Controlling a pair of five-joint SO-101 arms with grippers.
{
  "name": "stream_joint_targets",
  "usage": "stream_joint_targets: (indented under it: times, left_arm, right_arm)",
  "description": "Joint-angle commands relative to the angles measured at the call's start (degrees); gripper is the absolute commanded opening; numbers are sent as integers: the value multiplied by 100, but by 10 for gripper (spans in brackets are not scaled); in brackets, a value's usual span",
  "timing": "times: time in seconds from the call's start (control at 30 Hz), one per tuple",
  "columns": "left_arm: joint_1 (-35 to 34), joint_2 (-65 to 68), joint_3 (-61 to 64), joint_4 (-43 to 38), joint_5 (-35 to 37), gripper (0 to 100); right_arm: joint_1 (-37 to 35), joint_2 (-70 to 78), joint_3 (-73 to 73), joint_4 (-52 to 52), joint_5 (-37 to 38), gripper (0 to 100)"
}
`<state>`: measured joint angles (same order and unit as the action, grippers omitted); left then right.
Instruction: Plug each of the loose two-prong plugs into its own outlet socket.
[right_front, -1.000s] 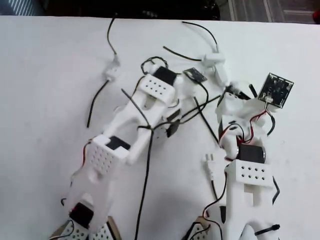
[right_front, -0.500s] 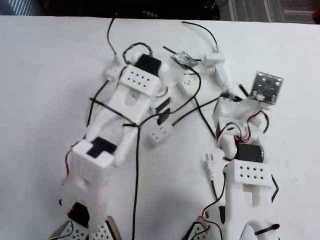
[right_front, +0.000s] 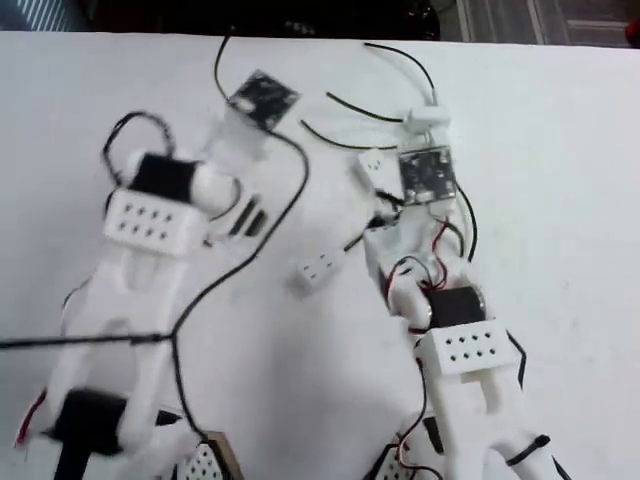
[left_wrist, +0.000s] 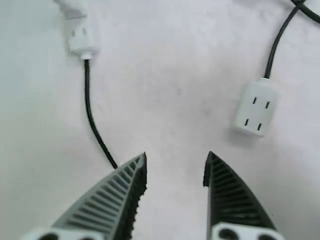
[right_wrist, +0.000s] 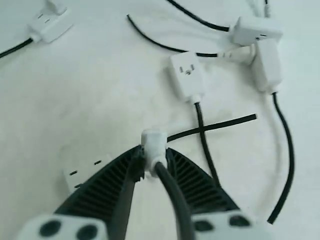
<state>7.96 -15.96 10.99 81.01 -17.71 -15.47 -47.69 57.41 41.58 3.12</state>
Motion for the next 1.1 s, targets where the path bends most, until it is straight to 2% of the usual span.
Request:
stream_joint_targets:
  times: [0.0, 0.27, 0.4, 0.6, 0.73, 1.07]
  left_arm:
    - [-646, -1640, 1662, -756, -26, 191]
    - [-1842, -3099, 3938, -1600, -53, 194]
    - [-2079, -3477, 4844, -2057, -554, 192]
    - [-2290, -3732, 5802, -2840, -563, 193]
    - [-2290, -3741, 6119, -3095, -580, 194]
    - [-2290, -3741, 6154, -3077, -580, 193]
  right_arm:
    - [-453, 136, -800, 418, 62, 17]
    - [-1481, 1209, -1257, 646, 545, 17]
    - [-1684, 1824, -1486, 646, 642, 17]
    - [-1842, 2369, -1521, 629, 1266, 17]
    - [-1789, 2659, -1512, 365, 1398, 17]
    - [-1534, 2976, -1530, 233, 1459, 17]
